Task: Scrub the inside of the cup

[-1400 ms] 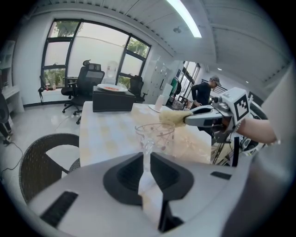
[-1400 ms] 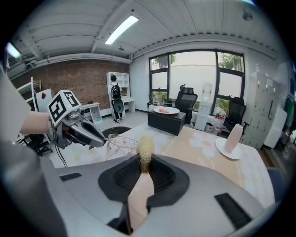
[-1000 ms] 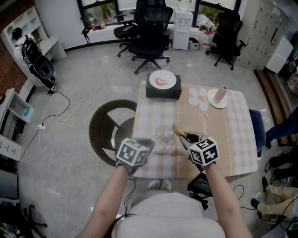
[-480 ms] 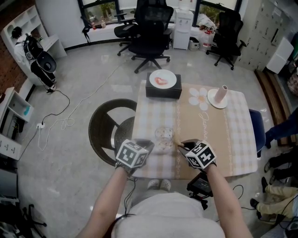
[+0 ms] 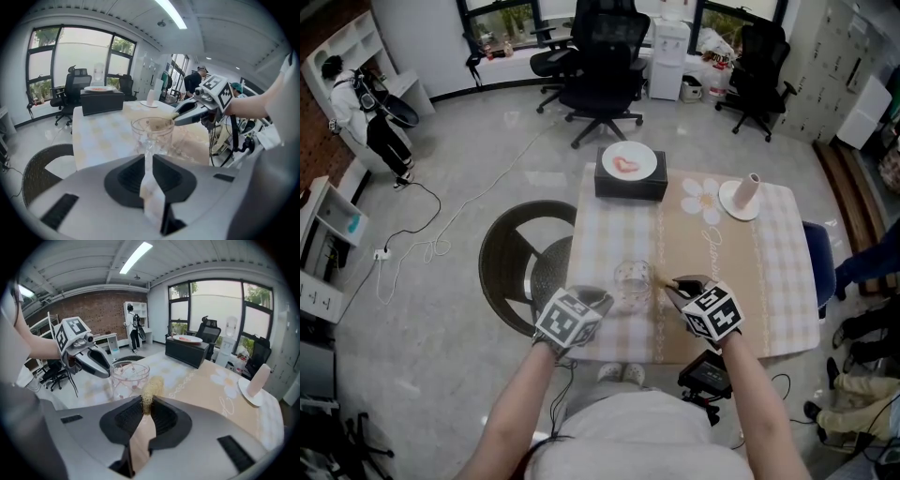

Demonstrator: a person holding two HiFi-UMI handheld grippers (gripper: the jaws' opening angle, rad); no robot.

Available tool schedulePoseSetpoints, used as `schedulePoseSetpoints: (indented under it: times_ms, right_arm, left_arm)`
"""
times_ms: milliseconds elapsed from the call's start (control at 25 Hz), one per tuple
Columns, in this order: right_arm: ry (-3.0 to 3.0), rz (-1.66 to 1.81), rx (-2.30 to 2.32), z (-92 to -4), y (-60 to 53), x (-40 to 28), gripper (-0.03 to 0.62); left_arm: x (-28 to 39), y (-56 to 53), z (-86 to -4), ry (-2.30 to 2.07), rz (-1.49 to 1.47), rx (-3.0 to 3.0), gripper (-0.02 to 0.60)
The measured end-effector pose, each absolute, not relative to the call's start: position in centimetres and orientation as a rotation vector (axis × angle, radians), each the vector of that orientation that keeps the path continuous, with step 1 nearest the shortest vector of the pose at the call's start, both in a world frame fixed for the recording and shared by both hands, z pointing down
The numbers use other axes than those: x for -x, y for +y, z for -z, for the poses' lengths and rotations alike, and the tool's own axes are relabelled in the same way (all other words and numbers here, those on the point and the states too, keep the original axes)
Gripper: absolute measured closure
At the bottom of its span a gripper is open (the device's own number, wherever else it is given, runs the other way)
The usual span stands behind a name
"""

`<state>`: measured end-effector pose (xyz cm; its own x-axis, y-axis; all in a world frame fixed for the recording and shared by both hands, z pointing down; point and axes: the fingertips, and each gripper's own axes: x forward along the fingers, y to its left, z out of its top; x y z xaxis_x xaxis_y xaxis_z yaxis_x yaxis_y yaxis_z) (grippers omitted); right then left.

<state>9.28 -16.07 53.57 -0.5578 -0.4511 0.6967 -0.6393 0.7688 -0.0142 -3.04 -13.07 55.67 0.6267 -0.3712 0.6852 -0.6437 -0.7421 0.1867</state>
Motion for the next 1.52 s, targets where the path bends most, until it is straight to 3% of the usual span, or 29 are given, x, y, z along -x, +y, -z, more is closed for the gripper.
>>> schedulePoseSetpoints:
  times_ms: [320, 800, 1280, 1520]
  right_arm:
    - [-2.365, -0.168, -0.824, -50.8, -17.9, -7.8, 0.542]
    - [-2.398, -0.161, -0.599, -52.9, -16.6, -7.4, 0.542]
    - [-2.248, -0.398, -0.5, -57.8, -15.1, -7.8, 0.542]
    - [-2.202, -0.36, -0.488, -58.0, -15.0, -8.1, 0.542]
  left_arm:
    - [3.1, -12.9, -56.0, -0.782, -0.953, -2.473, 0.535]
    - [3.8, -12.3, -57.2, -0.776, -1.135, -2.501, 0.526]
    - [3.4, -12.5, -56.6, -0.688, -1.094, -2.573, 0.525]
    - [2.3, -12.7, -56.5, -0.577, -1.241, -2.664, 0.525]
